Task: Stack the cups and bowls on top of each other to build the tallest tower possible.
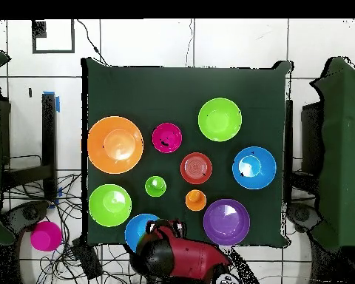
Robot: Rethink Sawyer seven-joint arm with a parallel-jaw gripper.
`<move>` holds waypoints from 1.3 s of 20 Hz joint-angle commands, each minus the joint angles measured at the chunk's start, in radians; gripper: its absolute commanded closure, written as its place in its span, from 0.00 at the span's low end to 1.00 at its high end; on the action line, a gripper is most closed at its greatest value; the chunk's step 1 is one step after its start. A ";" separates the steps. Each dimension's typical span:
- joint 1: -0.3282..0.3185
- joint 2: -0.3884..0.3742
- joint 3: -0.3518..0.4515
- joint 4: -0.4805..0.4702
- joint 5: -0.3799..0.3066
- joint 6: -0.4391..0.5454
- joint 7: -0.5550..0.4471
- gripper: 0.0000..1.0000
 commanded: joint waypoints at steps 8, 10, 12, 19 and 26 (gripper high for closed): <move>0.004 0.017 0.051 0.033 -0.048 -0.012 0.150 0.00; -0.001 0.018 0.052 0.028 -0.039 0.011 0.148 0.00; 0.002 -0.014 0.038 0.000 -0.018 0.069 0.138 0.00; 0.054 -0.057 0.003 -0.111 0.021 0.193 0.125 0.00; 0.081 -0.081 0.029 -0.182 0.054 0.280 0.143 0.00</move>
